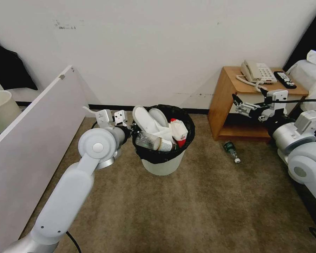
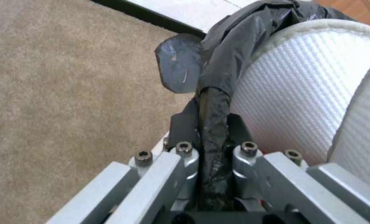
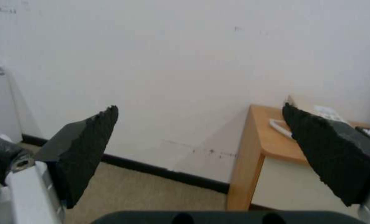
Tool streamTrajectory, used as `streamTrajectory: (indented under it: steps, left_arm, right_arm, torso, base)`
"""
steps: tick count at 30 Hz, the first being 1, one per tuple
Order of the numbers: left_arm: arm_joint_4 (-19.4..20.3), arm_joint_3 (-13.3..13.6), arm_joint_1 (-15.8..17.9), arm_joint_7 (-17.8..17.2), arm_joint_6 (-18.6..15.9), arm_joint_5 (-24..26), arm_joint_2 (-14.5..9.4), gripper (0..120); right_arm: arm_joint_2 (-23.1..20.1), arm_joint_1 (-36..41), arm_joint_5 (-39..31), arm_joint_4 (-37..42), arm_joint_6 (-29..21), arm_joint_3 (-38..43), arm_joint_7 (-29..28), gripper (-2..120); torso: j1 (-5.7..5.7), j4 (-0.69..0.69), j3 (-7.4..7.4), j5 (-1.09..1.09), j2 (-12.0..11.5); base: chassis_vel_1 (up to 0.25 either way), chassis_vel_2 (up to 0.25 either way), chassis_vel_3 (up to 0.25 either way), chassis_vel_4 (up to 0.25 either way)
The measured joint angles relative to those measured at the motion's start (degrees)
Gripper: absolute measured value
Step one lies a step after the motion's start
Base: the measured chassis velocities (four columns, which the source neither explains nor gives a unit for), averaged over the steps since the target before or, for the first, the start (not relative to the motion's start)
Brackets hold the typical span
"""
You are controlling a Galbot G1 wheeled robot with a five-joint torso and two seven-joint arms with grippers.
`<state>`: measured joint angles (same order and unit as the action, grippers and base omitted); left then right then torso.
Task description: Pick up the trash bin, then pick up the garbage from the floor and place it into the trash bin.
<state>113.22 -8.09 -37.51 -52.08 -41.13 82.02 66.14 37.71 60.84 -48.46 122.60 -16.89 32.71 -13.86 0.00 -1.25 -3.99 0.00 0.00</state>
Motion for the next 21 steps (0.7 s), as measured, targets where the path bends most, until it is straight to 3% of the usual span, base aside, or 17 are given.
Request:
streamTrajectory:
  steps: [21]
  left_arm:
    - [-0.4, -0.1, 0.7, 0.3, 0.1, 0.0, 0.0, 4]
  right_arm:
    - [-0.2, -0.2, -0.1, 0.7, 0.7, 2.2, 0.9, 100]
  torso:
    - [0.00, 0.00, 0.00, 0.00, 0.0]
  base:
    - [0.000, 0.000, 0.000, 0.000]
